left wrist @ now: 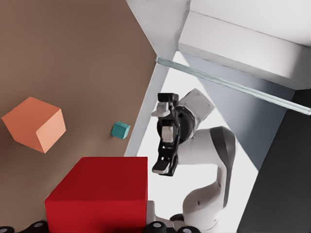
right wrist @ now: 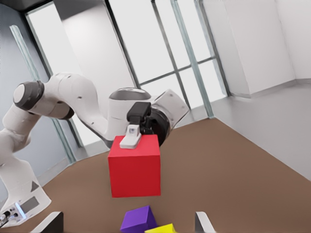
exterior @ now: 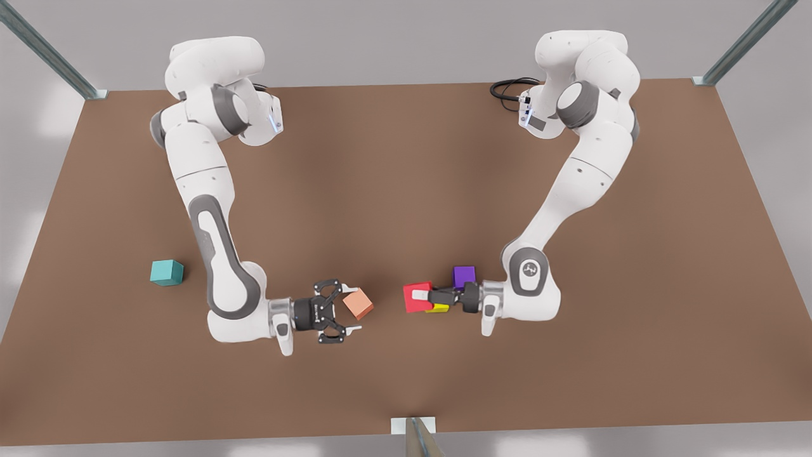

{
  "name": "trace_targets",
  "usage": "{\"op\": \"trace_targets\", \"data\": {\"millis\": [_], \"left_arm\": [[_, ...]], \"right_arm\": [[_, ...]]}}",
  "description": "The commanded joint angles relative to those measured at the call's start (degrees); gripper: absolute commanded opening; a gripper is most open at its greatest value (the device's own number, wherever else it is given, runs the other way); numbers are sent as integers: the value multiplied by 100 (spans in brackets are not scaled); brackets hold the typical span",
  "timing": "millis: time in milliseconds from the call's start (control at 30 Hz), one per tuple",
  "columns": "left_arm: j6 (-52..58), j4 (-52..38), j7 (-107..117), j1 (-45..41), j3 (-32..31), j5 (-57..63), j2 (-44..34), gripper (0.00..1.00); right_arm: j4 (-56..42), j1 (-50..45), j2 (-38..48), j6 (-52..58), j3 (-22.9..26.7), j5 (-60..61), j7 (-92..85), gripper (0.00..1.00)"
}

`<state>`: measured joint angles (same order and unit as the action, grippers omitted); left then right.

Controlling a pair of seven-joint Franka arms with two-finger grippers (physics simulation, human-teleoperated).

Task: Pick up red wooden cube and pass to hand red wooden cube and place in blue wooden cube

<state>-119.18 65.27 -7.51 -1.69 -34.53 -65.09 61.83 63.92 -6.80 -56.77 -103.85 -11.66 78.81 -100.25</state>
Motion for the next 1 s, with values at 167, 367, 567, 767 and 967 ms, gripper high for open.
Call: {"op": "trace_targets", "data": {"millis": [167, 367, 567, 767, 967], "left_arm": [[-351, -67, 47, -60, -98, -82, 13, 67], [-351, -102, 48, -130, -98, -82, 13, 67], [-395, -93, 47, -139, -98, -82, 22, 67], [-404, -102, 39, -139, -98, -82, 22, 67], [-404, -102, 39, -165, -98, -82, 13, 67]], "right_arm": [[76, -339, -80, -549, -3, 627, -3203, 100], [76, -541, -168, -786, -3, 899, -3212, 100], [76, -629, -176, -839, -12, 1093, -3203, 100], [76, -691, -185, -900, -21, 1137, -3185, 100], [76, -796, -220, -962, -21, 1278, -3194, 100]]}}
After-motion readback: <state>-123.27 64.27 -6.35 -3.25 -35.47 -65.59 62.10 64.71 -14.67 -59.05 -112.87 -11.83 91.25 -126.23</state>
